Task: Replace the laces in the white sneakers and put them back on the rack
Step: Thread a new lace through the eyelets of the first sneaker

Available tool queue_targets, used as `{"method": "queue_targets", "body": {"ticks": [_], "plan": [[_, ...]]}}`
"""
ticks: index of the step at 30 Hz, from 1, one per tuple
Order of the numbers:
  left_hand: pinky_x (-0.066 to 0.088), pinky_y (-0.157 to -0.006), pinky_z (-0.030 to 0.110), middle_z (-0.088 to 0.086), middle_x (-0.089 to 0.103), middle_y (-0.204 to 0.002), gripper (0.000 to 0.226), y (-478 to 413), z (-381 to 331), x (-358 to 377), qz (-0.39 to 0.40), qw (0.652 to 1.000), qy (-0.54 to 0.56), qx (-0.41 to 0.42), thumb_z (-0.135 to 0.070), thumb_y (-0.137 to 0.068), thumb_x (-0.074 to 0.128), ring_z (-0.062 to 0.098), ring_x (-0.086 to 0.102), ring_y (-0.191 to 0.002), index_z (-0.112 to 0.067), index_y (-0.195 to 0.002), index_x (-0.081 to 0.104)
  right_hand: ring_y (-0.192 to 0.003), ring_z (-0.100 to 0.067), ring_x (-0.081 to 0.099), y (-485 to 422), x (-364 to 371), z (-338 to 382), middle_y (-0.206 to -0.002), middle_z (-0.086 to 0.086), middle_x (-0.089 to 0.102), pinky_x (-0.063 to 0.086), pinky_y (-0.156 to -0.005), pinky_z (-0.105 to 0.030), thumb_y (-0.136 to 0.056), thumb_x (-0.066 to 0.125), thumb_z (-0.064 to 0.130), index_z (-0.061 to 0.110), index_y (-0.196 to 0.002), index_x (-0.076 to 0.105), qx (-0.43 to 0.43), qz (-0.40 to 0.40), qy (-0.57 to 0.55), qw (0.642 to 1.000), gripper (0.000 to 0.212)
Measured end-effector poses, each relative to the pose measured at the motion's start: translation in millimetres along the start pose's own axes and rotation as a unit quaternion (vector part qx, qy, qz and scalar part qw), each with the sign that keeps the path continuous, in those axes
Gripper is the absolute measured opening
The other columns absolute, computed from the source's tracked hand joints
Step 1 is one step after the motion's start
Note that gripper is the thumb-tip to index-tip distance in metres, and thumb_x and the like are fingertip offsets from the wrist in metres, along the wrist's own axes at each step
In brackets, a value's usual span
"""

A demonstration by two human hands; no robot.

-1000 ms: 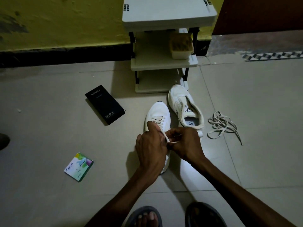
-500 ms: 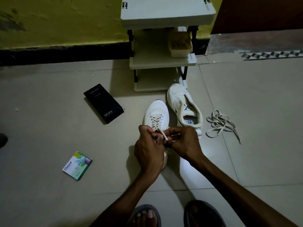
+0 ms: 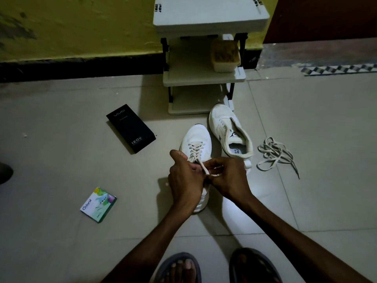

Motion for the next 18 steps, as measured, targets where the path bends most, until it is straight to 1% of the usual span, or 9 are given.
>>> {"method": "queue_targets", "body": {"ticks": [2, 5, 8, 10, 13, 15, 18], "plan": [[0.046, -0.068, 0.03, 0.017, 0.066, -0.11, 0.034, 1.2, -1.2, -0.1, -0.006, 1.0, -0.001, 0.008, -0.017, -0.089, 0.063, 0.034, 0.065, -0.101, -0.012, -0.107, 0.035, -0.075, 0.002, 0.067, 0.1, 1.0, 0.0, -0.089, 0.01, 0.074, 0.052, -0.063, -0.01, -0.07, 0.086, 0.019, 0.02, -0.097, 0.077, -0.003, -0.005, 0.013, 1.0, 0.029], [0.043, -0.066, 0.026, 0.019, 0.065, -0.113, 0.027, 4.4, -4.4, -0.3, -0.002, 1.0, 0.003, 0.011, -0.016, -0.091, 0.057, 0.034, 0.064, -0.102, -0.012, -0.105, 0.034, -0.073, 0.002, 0.067, 1.3, 1.5, 1.1, -0.088, 0.01, 0.075, 0.05, -0.062, -0.008, -0.07, 0.085, 0.019, 0.021, -0.097, 0.078, -0.015, -0.014, 0.018, 1.0, 0.029], [0.046, -0.074, 0.03, 0.019, 0.063, -0.116, 0.026, 3.8, -1.3, 2.4, 0.006, 0.999, 0.035, -0.024, -0.013, -0.089, 0.058, 0.035, 0.062, -0.104, -0.008, -0.11, 0.042, -0.072, 0.005, 0.066, 3.1, 0.2, 3.0, -0.088, 0.01, 0.075, 0.049, -0.06, -0.007, -0.069, 0.085, 0.016, 0.02, -0.097, 0.078, -0.015, -0.02, 0.007, 1.0, 0.029], [0.049, -0.079, 0.033, 0.016, 0.063, -0.116, 0.027, 1.8, 4.8, 4.4, 0.013, 0.995, 0.07, -0.066, -0.011, -0.087, 0.061, 0.034, 0.061, -0.104, -0.01, -0.108, 0.045, -0.071, 0.005, 0.066, 4.4, 0.3, 3.9, -0.087, 0.01, 0.075, 0.049, -0.06, -0.007, -0.068, 0.086, 0.013, 0.02, -0.096, 0.078, -0.017, -0.016, 0.001, 1.0, 0.03], [0.054, -0.084, 0.036, 0.012, 0.064, -0.116, 0.032, -0.8, 13.0, 10.8, 0.039, 0.986, 0.122, -0.104, -0.008, -0.082, 0.066, 0.03, 0.063, -0.104, -0.016, -0.108, 0.048, -0.071, 0.006, 0.066, 4.4, -3.3, 3.6, -0.081, 0.014, 0.073, 0.049, -0.06, -0.007, -0.072, 0.084, 0.012, 0.023, -0.091, 0.077, -0.028, -0.018, -0.001, 0.999, 0.023], [0.055, -0.086, 0.037, 0.009, 0.064, -0.116, 0.037, -4.3, 17.3, 13.5, 0.056, 0.983, 0.136, -0.111, -0.013, -0.08, 0.068, 0.028, 0.064, -0.103, -0.02, -0.111, 0.049, -0.071, 0.006, 0.066, 2.1, -5.5, 4.4, -0.077, 0.017, 0.071, 0.05, -0.061, -0.01, -0.078, 0.078, 0.012, 0.025, -0.088, 0.077, -0.041, -0.015, -0.006, 0.999, 0.016], [0.055, -0.089, 0.039, 0.007, 0.068, -0.111, 0.052, -11.9, 22.9, 16.1, 0.08, 0.979, 0.141, -0.122, -0.021, -0.071, 0.077, 0.026, 0.065, -0.1, -0.022, -0.115, 0.05, -0.07, 0.006, 0.065, -2.4, -5.6, 6.1, -0.074, 0.019, 0.069, 0.048, -0.063, -0.011, -0.08, 0.076, 0.008, 0.023, -0.085, 0.078, -0.053, -0.008, 0.0, 0.999, 0.016]]}}
Point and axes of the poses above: each hand's wrist, its own y-axis away from the middle knuckle, its own x-axis out of the palm, z = x × y, the point moved 7 cm from there along -y, towards the middle knuckle
